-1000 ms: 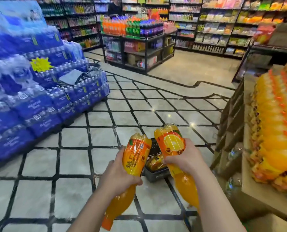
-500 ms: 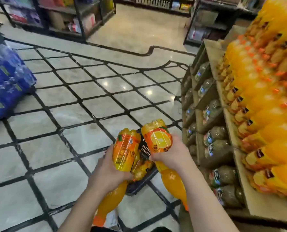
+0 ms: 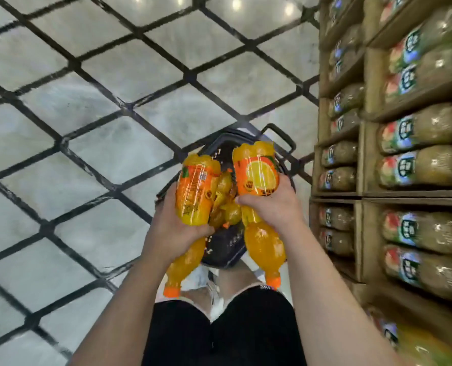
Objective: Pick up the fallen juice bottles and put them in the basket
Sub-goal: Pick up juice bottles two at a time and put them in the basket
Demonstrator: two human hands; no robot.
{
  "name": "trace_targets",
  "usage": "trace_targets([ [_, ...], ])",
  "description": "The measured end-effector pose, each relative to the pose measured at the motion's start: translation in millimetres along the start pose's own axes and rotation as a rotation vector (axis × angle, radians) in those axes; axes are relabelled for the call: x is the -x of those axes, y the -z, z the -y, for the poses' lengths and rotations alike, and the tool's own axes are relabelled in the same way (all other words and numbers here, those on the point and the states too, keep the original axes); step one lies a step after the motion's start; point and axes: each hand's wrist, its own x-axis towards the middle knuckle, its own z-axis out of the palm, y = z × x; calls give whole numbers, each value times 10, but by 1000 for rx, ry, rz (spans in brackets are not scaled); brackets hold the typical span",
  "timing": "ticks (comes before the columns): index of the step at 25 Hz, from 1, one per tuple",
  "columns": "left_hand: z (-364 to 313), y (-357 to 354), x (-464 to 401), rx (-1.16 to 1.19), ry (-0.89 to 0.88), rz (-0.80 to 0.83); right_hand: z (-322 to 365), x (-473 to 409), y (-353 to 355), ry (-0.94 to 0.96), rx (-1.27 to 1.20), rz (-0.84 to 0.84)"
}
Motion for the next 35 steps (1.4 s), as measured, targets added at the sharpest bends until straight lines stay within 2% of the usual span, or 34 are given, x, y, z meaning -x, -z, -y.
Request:
trace_targets([
  [5,523,-554,-1144,-38,102,48,-494,-1178,-575,-247,-129,-37],
  [12,1167,-1355,-2531,-315,157,161,-1208,-2400,-1484,-465,-182,-20],
  [17,1584,-1935,-3314,-502,125,126,-1707,-2967,-2134,-590,-298,-72],
  [23,1893,-1947,-3490,-611,-16,93,-1998,-3093,-2552,-628,-246,-170],
  [25,1874,-1848,-3412,-634,-55,121,-1959,-3003,-2557,-574,-215,-203],
  [28,1703,-1688,-3221,-676,-114,153,-1800,-2764,-2477,-496,-129,-135],
  [30,1446,-1552,-3100,-717,-145,198,-1645,-2588,-2316,-465,-79,-104],
  [35,469,-964,-2748,-971,-200,426,-999,-2070,-1552,-403,25,-24],
])
